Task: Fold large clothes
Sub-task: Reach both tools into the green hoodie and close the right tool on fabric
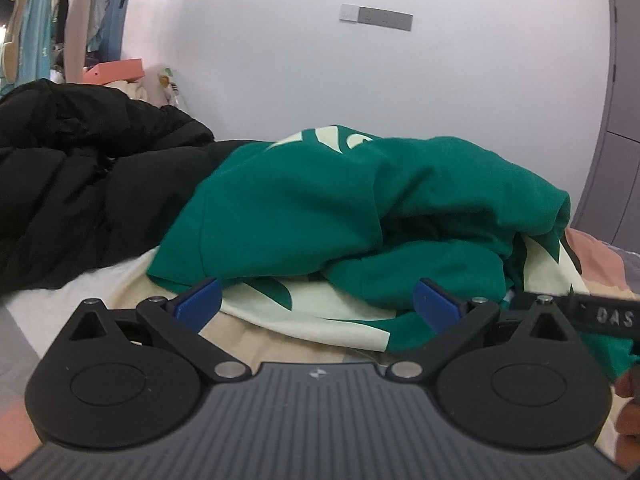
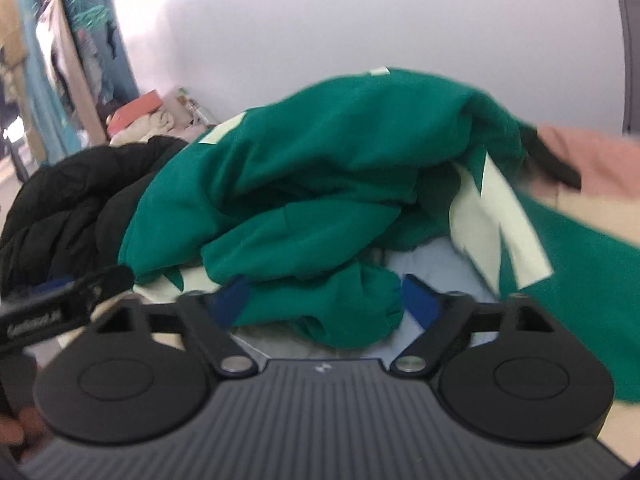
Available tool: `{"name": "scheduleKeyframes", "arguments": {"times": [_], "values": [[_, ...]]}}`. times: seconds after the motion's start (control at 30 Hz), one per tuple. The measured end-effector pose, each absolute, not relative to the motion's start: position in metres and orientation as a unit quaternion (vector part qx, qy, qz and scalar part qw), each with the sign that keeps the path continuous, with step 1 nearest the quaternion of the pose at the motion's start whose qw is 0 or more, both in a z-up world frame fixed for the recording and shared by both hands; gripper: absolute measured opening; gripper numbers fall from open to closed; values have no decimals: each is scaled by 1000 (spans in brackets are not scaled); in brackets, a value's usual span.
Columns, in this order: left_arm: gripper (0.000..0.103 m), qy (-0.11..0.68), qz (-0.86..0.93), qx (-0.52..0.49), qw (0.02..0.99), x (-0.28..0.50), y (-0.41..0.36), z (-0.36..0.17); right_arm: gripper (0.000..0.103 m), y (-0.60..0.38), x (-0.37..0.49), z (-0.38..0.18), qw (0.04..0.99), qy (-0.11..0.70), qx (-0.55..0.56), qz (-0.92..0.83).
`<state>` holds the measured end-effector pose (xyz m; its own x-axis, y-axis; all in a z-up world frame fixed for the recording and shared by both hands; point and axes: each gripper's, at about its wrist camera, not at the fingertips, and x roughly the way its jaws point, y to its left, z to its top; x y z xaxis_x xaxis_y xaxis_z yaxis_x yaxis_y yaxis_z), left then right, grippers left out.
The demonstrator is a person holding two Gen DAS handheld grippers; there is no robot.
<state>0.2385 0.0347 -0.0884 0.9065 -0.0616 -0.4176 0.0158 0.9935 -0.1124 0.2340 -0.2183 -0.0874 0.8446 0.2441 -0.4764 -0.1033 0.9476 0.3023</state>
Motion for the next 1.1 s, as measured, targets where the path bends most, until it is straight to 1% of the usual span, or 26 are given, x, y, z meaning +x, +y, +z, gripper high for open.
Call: {"name": "scheduleKeyframes", "arguments": {"times": [0.13, 0.37, 0.43, 0.5, 0.6, 0.77, 0.93, 1.1], "values": [[98, 216, -30, -79, 973, 253, 38, -99, 78, -213, 253, -98, 953, 253, 128, 109], [97, 222, -14, -125, 967, 279, 62, -125, 79, -195, 308, -118, 954, 258, 102, 113], [97, 227, -12, -144, 963, 285, 70, -132, 58, -188, 308, -120, 957, 255, 89, 108], [97, 228, -14, -164, 960, 287, 78, -137, 30, -184, 294, -115, 962, 238, 80, 107], [98, 232, -17, -198, 952, 291, 87, -139, 23, -175, 268, -102, 969, 213, 33, 124], [98, 223, -1, -214, 951, 283, 98, -130, 21, -182, 215, -64, 971, 174, 32, 159], [98, 198, -5, -245, 949, 259, 112, -104, 20, -184, 151, -28, 973, 133, 0, 190], [98, 184, -11, -266, 946, 218, 120, -80, 20, -193, 82, -21, 968, 134, -5, 214]]}}
